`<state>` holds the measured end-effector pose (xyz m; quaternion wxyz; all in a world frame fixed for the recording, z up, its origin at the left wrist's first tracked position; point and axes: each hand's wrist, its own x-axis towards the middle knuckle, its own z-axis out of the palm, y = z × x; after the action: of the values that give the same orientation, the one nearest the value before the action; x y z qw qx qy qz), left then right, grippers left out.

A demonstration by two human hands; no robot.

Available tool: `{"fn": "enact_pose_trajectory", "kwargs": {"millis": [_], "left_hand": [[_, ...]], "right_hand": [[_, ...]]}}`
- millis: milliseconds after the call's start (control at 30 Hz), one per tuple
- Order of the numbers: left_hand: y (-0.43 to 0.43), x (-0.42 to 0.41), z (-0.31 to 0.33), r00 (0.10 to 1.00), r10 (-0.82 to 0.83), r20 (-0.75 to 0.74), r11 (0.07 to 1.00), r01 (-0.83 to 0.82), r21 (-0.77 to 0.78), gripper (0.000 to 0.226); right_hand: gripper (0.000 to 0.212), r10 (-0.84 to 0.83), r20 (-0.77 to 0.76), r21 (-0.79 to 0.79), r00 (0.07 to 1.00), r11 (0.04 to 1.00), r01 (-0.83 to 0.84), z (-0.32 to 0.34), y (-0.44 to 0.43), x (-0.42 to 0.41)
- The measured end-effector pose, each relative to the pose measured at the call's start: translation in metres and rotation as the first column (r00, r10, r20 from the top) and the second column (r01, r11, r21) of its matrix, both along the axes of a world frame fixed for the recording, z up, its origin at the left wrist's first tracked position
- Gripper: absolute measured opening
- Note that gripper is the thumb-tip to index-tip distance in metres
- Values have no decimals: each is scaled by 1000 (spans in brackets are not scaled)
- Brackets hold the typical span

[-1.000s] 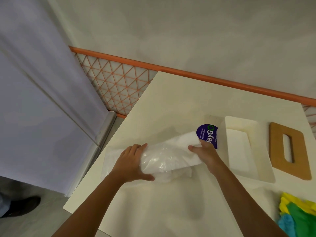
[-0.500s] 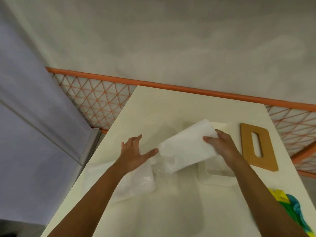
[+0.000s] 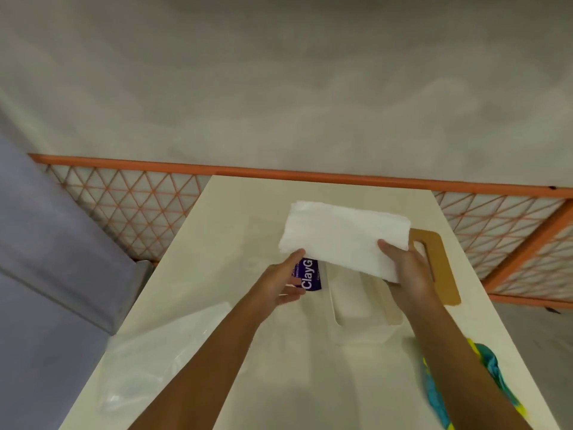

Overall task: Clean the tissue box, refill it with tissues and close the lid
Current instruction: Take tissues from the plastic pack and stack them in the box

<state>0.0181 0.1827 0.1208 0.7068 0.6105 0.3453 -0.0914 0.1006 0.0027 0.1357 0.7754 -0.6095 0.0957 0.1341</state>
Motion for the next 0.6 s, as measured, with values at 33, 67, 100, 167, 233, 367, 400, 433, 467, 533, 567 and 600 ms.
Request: {"fn": "enact_pose_trajectory", "kwargs": {"millis": [33,67,100,167,233,367,400,433,467,533,567,600], "left_hand": [[-5,3,1,1000,4,21,994,-1,-111,31],[-10,7,1,998,30,54,977,-18,-211,25],[-14,12,0,993,70,94,958,-40,-283,19],[-18,23,-7,973,165,163,940,-105,-325,21],[-19,34,-13,957,232,174,946,-180,-269,35],[-16,51,-19,965,198,169,975,-177,-131,43],[-16,55,-21,971,165,175,984,-150,-97,42],[-16,57,-21,976,122,179,992,-113,-58,41],[-18,61,-21,982,72,177,997,-71,-13,40],[-22,70,-23,987,-34,159,997,23,75,38],[-23,76,-25,986,-82,145,990,63,129,38],[-24,81,-27,984,-118,130,979,94,179,37]], "right_hand": [[25,6,-29,44,1000,999,-4,-5,1,-3],[29,21,-51,88,998,996,-17,-11,3,-5],[33,51,-64,124,997,991,-43,-17,3,-8],[38,138,-77,158,988,980,-124,-28,3,-13],[42,202,-111,150,973,971,-185,-38,-1,-16],[38,264,-180,131,948,961,-243,-49,-17,-4],[37,253,-196,105,947,966,-236,-49,-20,0],[37,241,-207,66,948,971,-232,-49,-23,5],[37,231,-210,7,950,972,-235,-48,-26,9],[39,246,-190,-184,950,942,-280,-46,-30,19],[39,261,-175,-305,950,903,-304,-45,-32,23],[39,271,-158,-422,949,851,-313,-45,-33,28]]}}
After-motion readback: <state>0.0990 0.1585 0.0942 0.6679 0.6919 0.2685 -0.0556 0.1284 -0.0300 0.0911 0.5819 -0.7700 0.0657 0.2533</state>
